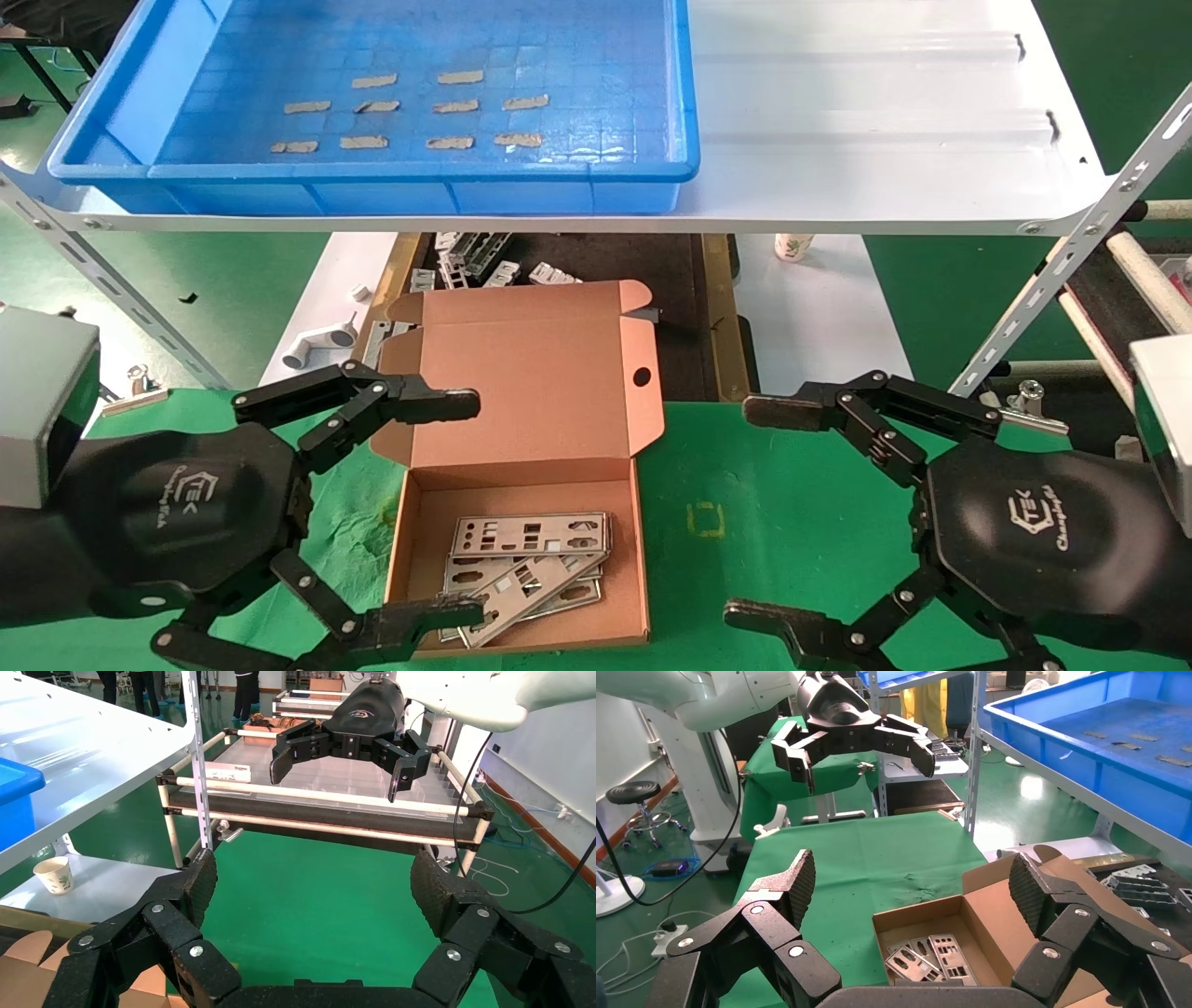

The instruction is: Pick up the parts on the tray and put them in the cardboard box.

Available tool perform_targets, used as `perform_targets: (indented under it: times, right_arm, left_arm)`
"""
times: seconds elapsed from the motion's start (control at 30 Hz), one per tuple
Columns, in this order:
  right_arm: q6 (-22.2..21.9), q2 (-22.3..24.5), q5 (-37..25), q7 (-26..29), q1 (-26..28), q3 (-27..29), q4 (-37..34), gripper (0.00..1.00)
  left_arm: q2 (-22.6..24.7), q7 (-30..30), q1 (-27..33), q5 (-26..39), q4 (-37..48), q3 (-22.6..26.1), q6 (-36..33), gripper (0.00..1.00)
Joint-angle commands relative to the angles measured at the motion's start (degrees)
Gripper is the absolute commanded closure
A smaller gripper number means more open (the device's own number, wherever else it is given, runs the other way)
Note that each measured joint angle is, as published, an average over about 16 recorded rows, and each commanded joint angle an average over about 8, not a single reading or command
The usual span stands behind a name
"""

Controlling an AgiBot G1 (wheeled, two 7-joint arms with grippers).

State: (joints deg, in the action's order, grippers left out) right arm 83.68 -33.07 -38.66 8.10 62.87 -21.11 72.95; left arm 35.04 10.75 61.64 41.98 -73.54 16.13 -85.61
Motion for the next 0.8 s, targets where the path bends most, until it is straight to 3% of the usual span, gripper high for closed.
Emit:
perform_targets:
  times: [0.03, 0.8]
  right_arm:
    - [0.0, 0.0, 0.0, 0.0, 0.0, 0.0, 0.0, 0.0]
    - [0.0, 0.0, 0.0, 0.0, 0.0, 0.0, 0.0, 0.0]
  left_arm:
    - [0.0, 0.0, 0.0, 0.0, 0.0, 0.0, 0.0, 0.0]
    - [0.0, 0.0, 0.0, 0.0, 0.0, 0.0, 0.0, 0.0]
